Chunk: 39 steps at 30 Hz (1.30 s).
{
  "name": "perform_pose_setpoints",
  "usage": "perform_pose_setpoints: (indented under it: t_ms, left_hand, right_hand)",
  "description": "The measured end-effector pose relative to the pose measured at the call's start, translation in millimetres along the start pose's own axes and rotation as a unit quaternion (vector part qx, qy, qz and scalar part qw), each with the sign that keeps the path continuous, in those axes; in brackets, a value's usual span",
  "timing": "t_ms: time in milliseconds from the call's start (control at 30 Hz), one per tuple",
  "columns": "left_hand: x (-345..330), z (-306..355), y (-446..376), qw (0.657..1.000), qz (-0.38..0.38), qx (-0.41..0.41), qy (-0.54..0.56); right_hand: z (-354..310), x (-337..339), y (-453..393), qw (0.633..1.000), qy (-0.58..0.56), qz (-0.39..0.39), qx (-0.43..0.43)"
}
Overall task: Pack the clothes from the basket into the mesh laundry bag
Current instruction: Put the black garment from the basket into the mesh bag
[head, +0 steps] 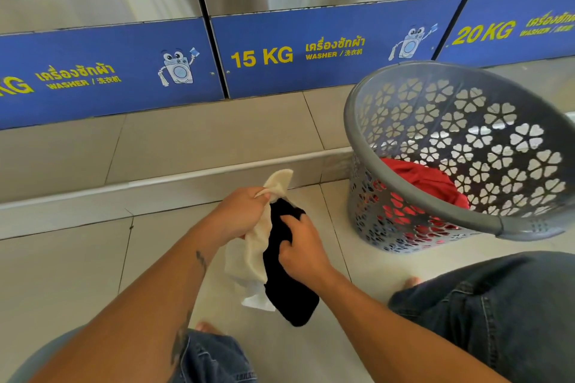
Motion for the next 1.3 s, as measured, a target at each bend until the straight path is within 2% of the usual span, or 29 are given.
perform_pose_setpoints:
  t_ms: [100, 200, 267, 367, 433, 533, 600, 667, 700, 733, 767, 800, 867, 900, 933, 967, 1100, 1167, 1233, 1300]
  left_hand:
    - [-2, 16, 8, 0.999, -0.006, -0.042, -0.008]
    - [3, 26, 16, 0.997, -0.008, -0.070, 0.014]
    - [6, 31, 22, 0.995, -0.027, -0.090, 0.042]
    - [11, 38, 30, 0.992, -0.027, -0.116, 0.048]
    - [15, 35, 31, 0.993, -0.014, -0.117, 0.025]
    - [17, 25, 26, 0.994, 0.008, -0.099, -0.044]
    - [14, 18, 22, 0.994, 0.008, -0.071, -0.083]
    - [6, 14, 19, 0.994, -0.022, -0.046, -0.093]
    - [3, 13, 19, 0.995, -0.037, -0.038, -0.089]
    - [1, 14, 20, 0.996, -0.043, -0.034, -0.076]
    - [1, 15, 20, 0.997, -0.042, -0.031, -0.056]
    - [3, 16, 20, 0.998, -0.036, -0.029, -0.035]
    - [10, 19, 19, 0.999, -0.007, -0.032, -0.002]
    - [14, 19, 19, 0.999, 0.013, -0.036, 0.009]
    - [17, 18, 18, 0.999, 0.027, -0.040, 0.012]
    - [18, 17, 18, 0.998, 0.036, -0.043, 0.008]
    - [17, 13, 18, 0.998, 0.045, -0.051, -0.012]
    - [16, 15, 21, 0.998, 0.035, -0.052, -0.010]
    - [11, 18, 22, 0.998, 0.011, -0.058, -0.031]
    - [3, 20, 24, 0.997, -0.006, -0.063, -0.051]
  right_hand:
    - [-25, 3, -18, 0.996, -0.031, 0.009, 0.079]
    - [-27, 4, -37, 0.992, 0.034, -0.003, 0.118]
    - [-16, 8, -49, 0.989, 0.115, -0.043, 0.084]
    - [2, 8, -55, 0.947, 0.280, -0.158, 0.014]
    - [9, 14, -57, 0.943, 0.287, -0.165, -0.044]
    - [17, 22, -61, 0.964, 0.174, -0.146, -0.138]
    - [26, 30, -61, 0.972, -0.021, -0.076, -0.222]
    - [32, 33, -51, 0.929, -0.230, 0.027, -0.289]
    - [33, 30, -46, 0.903, -0.306, 0.063, -0.295]
    - [32, 27, -43, 0.892, -0.342, 0.077, -0.285]
    - [31, 24, -40, 0.901, -0.337, 0.078, -0.262]
    - [30, 24, -35, 0.928, -0.286, 0.064, -0.231]
    - [27, 21, -30, 0.987, -0.056, -0.027, -0.150]
    - [30, 15, -27, 0.986, 0.073, -0.090, -0.116]
    - [36, 9, -22, 0.971, 0.158, -0.145, -0.107]
    - [45, 4, -17, 0.955, 0.196, -0.185, -0.122]
    - [62, 0, -9, 0.903, 0.231, -0.275, -0.237]
    - [50, 9, -10, 0.898, 0.204, -0.288, -0.262]
    - [39, 21, -21, 0.927, 0.144, -0.239, -0.251]
    - [44, 30, -33, 0.949, -0.022, -0.130, -0.286]
Point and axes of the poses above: each hand's wrist, its own y-axis away from the middle knuckle, its own x-axis out of the back of the hand, z = x × y, the point moved 7 cm from there along -y, towards the middle knuckle, and after that the axes turned 12 degrees about x, right-handed, at the moved point
